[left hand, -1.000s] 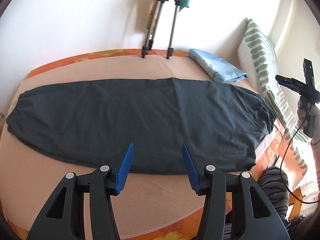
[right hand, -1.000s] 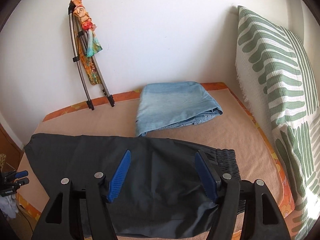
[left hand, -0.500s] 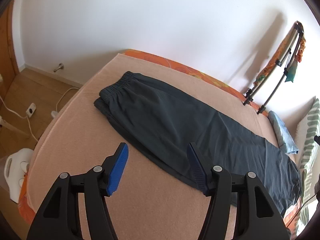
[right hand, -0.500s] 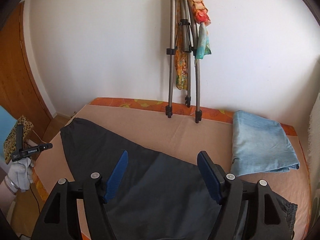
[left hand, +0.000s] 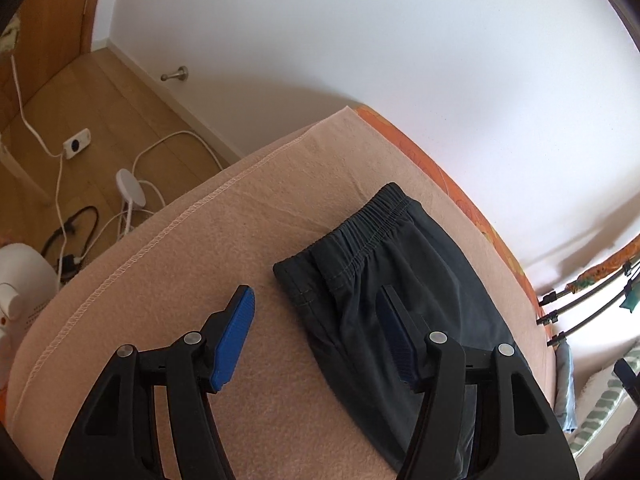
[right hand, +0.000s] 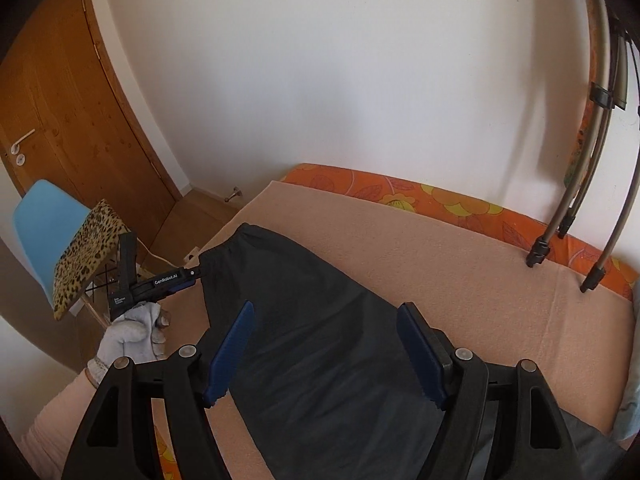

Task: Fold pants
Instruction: 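Withdraw both tools from the folded pants, then grasp the elastic waistband with the right tool while the left tool grasps the pants edge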

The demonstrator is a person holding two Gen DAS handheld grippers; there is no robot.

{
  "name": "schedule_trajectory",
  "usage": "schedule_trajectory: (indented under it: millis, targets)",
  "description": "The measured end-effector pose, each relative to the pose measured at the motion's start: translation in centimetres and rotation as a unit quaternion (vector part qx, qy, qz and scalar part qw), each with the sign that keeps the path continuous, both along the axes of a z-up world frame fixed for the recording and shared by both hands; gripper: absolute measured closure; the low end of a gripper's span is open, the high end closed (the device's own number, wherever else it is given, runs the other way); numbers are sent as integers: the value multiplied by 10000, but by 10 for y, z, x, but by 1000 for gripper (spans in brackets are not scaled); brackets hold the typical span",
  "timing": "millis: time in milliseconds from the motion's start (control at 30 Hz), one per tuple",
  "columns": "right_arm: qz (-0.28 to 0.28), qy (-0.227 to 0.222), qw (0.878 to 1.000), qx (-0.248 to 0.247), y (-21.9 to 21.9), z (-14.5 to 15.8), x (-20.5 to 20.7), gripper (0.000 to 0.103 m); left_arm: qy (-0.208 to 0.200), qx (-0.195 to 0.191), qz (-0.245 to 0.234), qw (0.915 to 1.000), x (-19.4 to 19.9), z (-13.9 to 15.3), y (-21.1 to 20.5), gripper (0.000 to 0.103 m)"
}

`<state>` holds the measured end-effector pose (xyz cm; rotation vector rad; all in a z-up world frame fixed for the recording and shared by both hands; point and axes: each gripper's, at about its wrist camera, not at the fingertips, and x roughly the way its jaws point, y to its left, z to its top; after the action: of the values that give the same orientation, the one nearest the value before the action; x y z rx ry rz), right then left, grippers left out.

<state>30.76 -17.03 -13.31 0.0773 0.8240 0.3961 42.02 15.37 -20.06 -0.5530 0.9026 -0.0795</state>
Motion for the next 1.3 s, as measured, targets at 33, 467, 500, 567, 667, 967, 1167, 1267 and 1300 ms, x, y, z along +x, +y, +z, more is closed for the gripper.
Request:
schedule_trajectory:
  millis: [33,467,500,567,667,967,1167,1267,1300]
  targets:
    - [76,53,10000,35,12,-2,10,27,-76,-11,34,10000,1,0,1,41]
    - [329,1201,9916,346,138,-46,128,27,-886,177,-220,9957,-2,10,-13,88]
    - [397,1262,9909,242,151,-50,135,27,-989,244,-309,9943,-4,13,-17,89]
    - [557,1458,9876,160,177,-61,149,27,-1167,299,-473,9916,-7,15,-22,89]
    - [696,1649,9839,6,209,-78,166,27,-1319,222,-628,9890,-8,18,-24,89]
    - [793,2522,9631,-499,264,-136,201,28,-1481,213,-1035,9833,-8,23,-32,89]
    - [773,2535,9605,-848,263,-149,199,63,-1425,321,-1147,9826,-5,22,-36,89]
    - [722,2531,9629,-602,250,-146,199,77,-1310,587,-1168,9827,-12,22,-43,83]
    - [691,2493,9647,-495,248,-143,198,85,-1330,672,-1182,9818,-17,23,-44,79]
